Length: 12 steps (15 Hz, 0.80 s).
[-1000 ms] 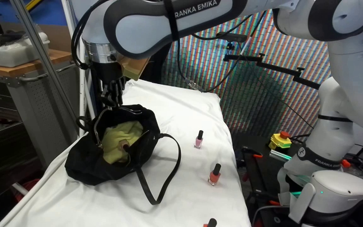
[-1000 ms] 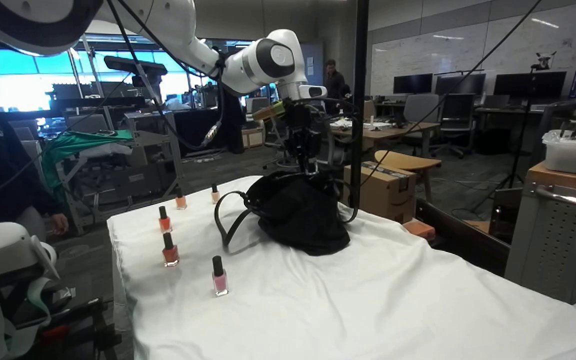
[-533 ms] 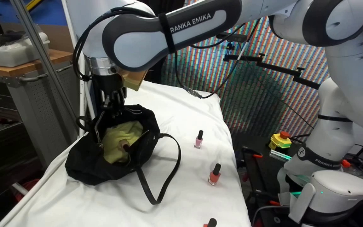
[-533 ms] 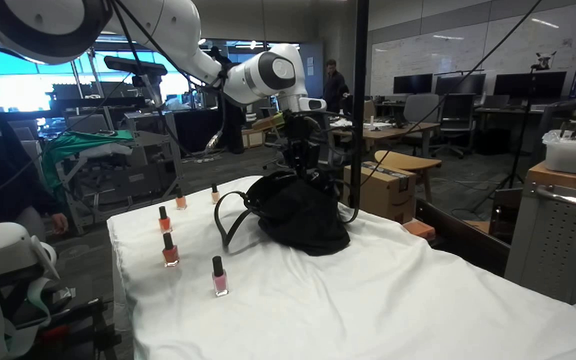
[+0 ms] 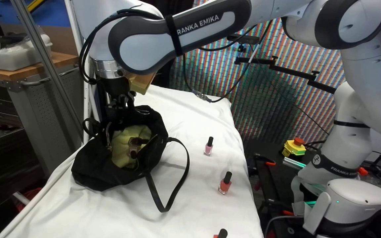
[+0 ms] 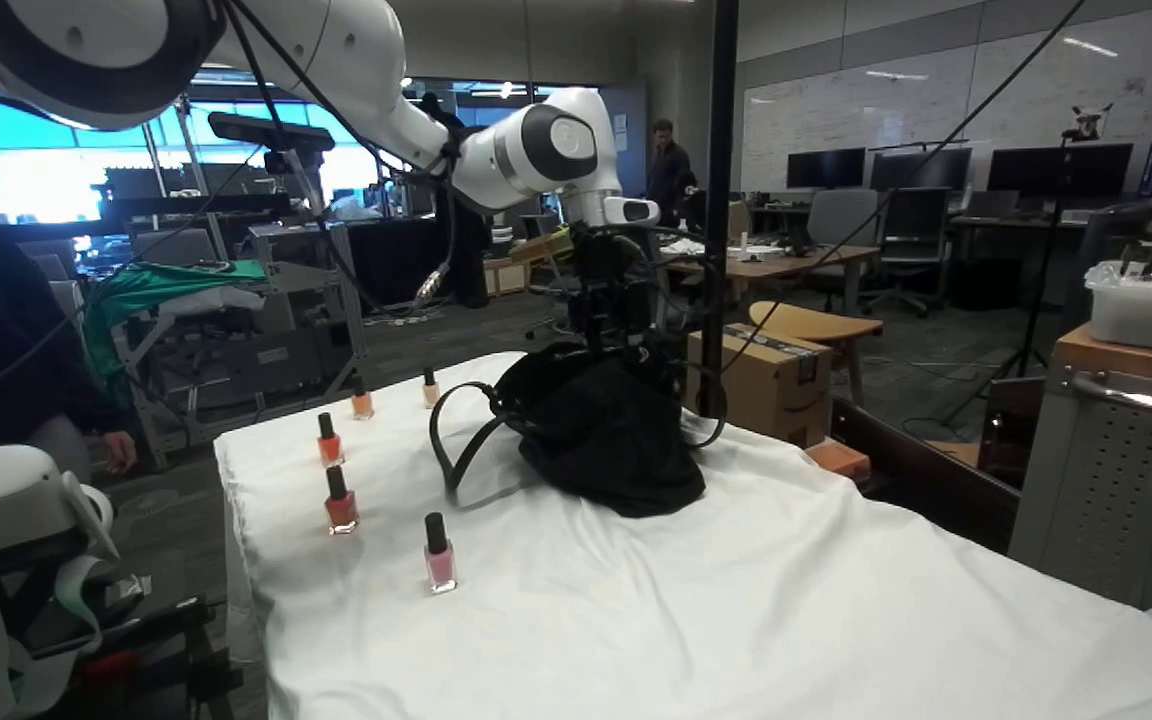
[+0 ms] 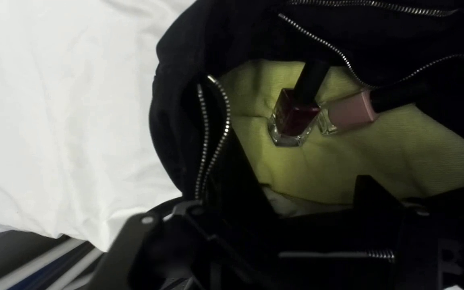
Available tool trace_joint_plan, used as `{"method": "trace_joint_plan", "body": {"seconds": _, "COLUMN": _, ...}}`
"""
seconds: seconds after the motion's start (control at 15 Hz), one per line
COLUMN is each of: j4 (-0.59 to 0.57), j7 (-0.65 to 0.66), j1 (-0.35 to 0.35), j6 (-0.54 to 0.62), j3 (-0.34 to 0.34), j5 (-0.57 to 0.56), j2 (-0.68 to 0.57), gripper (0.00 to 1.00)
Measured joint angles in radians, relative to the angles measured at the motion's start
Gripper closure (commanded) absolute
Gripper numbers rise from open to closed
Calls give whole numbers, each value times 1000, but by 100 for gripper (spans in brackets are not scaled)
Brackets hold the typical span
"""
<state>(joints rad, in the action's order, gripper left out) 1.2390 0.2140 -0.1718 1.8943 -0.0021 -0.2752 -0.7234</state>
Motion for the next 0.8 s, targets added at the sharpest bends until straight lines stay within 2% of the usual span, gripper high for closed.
{"method": "trace_joint_plan", "body": {"seconds": 0.13, "j4": 10, "j7": 1, "j1": 1, "j6": 1, "j3": 0, "j5": 10, "j2": 15, "gripper": 0}}
{"method": "trace_joint_plan", "body": {"seconds": 0.33, "j4": 86, "j7": 9, "j1": -1, "j6": 33, "j3": 2, "j5": 26, "j2": 88, "gripper": 0}}
{"method": "trace_joint_plan", "body": {"seconds": 0.8, "j4": 416, "j7": 162, "j1": 0, "j6": 140, "j3": 1, "j5": 57, "j2": 346, "gripper": 0}}
